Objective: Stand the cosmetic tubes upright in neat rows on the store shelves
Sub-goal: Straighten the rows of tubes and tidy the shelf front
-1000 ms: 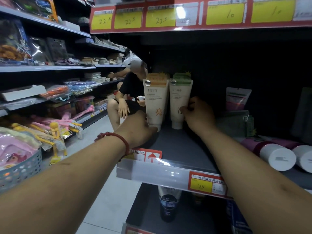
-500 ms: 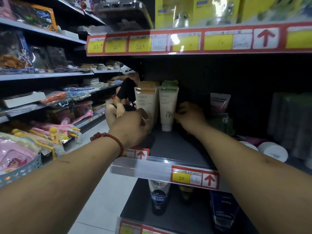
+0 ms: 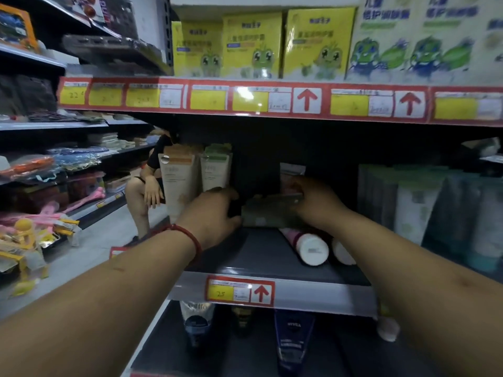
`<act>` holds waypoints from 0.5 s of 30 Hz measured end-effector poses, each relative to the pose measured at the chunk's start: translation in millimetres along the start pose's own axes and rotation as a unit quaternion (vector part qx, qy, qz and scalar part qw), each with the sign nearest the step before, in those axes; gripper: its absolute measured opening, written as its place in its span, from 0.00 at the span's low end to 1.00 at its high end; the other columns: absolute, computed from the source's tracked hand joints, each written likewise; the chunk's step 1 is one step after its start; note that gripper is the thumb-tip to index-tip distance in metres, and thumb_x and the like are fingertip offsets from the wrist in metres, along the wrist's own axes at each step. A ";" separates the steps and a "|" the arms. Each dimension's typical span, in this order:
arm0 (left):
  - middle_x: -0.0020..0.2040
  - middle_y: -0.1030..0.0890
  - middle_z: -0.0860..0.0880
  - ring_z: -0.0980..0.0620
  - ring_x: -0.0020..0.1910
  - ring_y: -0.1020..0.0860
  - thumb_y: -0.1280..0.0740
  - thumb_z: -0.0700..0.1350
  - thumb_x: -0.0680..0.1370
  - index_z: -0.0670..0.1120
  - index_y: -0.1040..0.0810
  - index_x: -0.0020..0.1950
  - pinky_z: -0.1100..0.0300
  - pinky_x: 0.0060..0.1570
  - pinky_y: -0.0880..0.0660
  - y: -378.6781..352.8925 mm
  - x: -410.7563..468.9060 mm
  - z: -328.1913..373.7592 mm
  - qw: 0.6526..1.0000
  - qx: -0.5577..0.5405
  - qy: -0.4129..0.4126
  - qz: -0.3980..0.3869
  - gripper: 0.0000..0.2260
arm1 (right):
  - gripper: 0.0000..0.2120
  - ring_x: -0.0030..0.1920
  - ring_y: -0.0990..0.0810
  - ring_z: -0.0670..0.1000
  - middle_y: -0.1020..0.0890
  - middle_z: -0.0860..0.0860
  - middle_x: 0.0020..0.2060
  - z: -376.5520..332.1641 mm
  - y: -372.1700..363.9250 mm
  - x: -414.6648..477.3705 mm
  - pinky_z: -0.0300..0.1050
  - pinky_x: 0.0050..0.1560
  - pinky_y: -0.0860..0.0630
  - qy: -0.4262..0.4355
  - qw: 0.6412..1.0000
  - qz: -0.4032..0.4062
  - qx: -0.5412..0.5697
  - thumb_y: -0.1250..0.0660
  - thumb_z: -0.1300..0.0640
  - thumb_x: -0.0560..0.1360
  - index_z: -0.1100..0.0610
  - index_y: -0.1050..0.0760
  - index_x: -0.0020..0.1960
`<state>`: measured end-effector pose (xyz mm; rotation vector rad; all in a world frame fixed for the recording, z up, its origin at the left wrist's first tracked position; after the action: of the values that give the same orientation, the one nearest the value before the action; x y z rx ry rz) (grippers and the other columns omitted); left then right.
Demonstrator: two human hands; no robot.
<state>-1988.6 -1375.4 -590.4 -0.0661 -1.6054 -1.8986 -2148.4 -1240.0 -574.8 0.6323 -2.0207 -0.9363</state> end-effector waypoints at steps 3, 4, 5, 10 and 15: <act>0.62 0.21 0.43 0.41 0.59 0.22 0.29 0.49 0.76 0.47 0.24 0.66 0.52 0.55 0.23 -20.5 14.1 13.3 0.999 -0.023 -0.033 0.009 0.19 | 0.05 0.51 0.22 0.53 0.20 0.51 0.49 22.7 2.6 -1.8 0.41 0.43 0.29 -0.032 0.999 -0.012 -0.009 0.31 0.60 0.74 0.57 0.22 0.50; 0.61 0.21 0.42 0.41 0.58 0.22 0.29 0.48 0.77 0.46 0.24 0.65 0.53 0.53 0.24 -27.8 18.9 17.1 0.999 -0.028 -0.041 0.011 0.18 | 0.04 0.49 0.22 0.53 0.21 0.51 0.46 29.8 2.0 -1.0 0.40 0.41 0.28 -0.049 0.999 -0.015 0.002 0.31 0.59 0.74 0.55 0.24 0.48; 0.61 0.21 0.42 0.41 0.58 0.22 0.30 0.48 0.77 0.46 0.24 0.66 0.54 0.53 0.24 -35.2 23.6 20.0 0.998 -0.029 -0.049 0.012 0.18 | 0.06 0.49 0.22 0.53 0.23 0.51 0.45 35.0 1.2 -0.4 0.42 0.42 0.26 -0.073 0.997 -0.018 0.026 0.30 0.59 0.74 0.54 0.25 0.49; 0.60 0.20 0.46 0.43 0.56 0.21 0.34 0.55 0.77 0.50 0.25 0.69 0.52 0.50 0.24 -66.9 34.2 21.0 0.996 0.013 -0.079 0.047 0.22 | 0.03 0.48 0.18 0.57 0.20 0.55 0.42 58.7 -10.7 7.3 0.59 0.57 0.20 -0.202 0.960 -0.049 0.188 0.29 0.60 0.73 0.60 0.21 0.45; 0.60 0.22 0.42 0.37 0.55 0.24 0.27 0.52 0.73 0.49 0.23 0.69 0.49 0.50 0.30 -69.7 29.8 16.0 0.986 0.074 -0.073 0.127 0.25 | 0.05 0.45 0.19 0.54 0.19 0.56 0.44 65.7 -18.2 18.5 0.50 0.52 0.20 -0.243 0.942 -0.060 0.225 0.30 0.56 0.76 0.58 0.21 0.48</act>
<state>-2052.4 -1370.7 -634.0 -0.3379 -1.7398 -1.6066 -2211.1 -1238.1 -607.3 0.8369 -2.7079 -0.7472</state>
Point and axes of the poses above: each hand's wrist, its own x-axis towards the middle knuckle, its own y-axis out of the back of the hand, z = x × y, the point moved 6 cm from there along x, towards the middle knuckle
